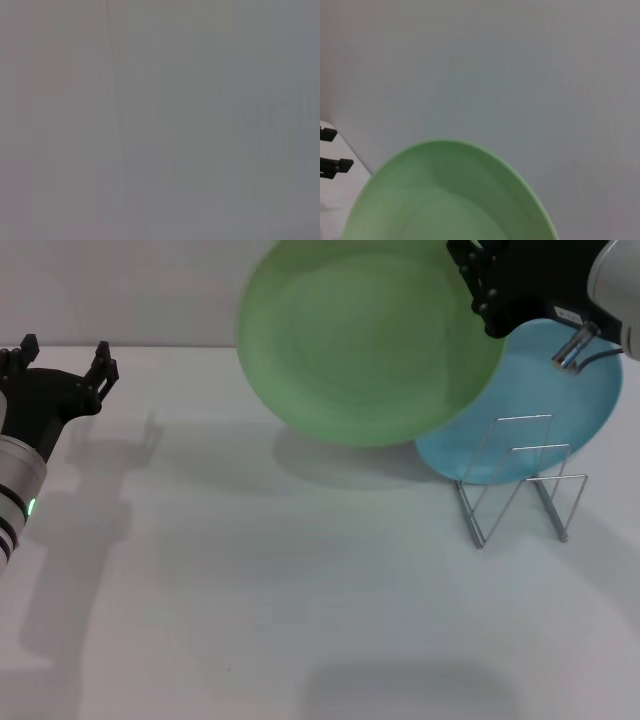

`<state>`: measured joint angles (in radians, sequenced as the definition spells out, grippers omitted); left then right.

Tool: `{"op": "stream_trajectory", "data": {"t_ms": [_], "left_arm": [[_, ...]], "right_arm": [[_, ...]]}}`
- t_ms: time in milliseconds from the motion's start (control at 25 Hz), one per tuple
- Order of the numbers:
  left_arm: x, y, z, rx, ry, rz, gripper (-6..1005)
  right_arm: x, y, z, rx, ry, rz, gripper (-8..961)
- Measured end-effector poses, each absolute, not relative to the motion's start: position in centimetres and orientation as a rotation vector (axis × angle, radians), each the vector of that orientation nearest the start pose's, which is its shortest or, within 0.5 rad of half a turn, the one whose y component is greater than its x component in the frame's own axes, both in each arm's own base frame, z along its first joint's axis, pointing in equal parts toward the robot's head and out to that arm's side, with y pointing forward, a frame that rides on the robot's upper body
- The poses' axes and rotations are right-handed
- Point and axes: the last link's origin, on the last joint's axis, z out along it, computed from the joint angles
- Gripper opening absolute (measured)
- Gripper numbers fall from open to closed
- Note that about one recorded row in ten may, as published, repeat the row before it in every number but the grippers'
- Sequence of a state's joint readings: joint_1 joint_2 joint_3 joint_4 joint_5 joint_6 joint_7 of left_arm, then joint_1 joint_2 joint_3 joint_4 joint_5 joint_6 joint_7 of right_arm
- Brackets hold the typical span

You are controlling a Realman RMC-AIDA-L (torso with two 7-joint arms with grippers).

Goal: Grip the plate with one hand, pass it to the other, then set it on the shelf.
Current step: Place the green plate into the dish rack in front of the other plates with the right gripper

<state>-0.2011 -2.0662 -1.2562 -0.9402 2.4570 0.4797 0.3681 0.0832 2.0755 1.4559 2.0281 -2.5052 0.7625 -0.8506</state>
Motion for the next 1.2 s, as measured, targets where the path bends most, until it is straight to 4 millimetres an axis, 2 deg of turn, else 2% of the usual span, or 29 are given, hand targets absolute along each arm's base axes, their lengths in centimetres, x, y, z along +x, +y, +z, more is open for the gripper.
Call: {"op": "stream_trajectory", "data": {"t_ms": [280, 520, 680, 800, 920, 1200], "left_arm": [[-27.3, 36.1, -0.4, -1.617, -0.570, -0.493, 819], [-27.3, 36.1, -0.4, -1.620, -0.570, -0.492, 819], [-27.3, 36.0, -0.5, -1.622, -0.571, -0.491, 819], [-27.3, 36.0, -0.5, -1.623, -0.572, -0.491, 819], [-27.3, 36.1, -0.5, -1.625, -0.571, -0.490, 819], [-27.2, 36.1, -0.6, -1.627, -0.572, -0.490, 819]], "right_arm": [[9.4, 31.7, 6.5, -2.196, 0.025, 0.173, 40], [9.6, 32.5, 7.6, -2.245, 0.090, 0.082, 40], [10.0, 32.4, 7.6, -2.253, 0.097, 0.049, 41], [10.5, 32.3, 7.2, -2.242, 0.071, -0.030, 41], [10.4, 32.1, 5.9, -2.244, 0.002, -0.126, 41], [9.3, 32.3, 5.5, -2.239, -0.042, -0.125, 41]]}}
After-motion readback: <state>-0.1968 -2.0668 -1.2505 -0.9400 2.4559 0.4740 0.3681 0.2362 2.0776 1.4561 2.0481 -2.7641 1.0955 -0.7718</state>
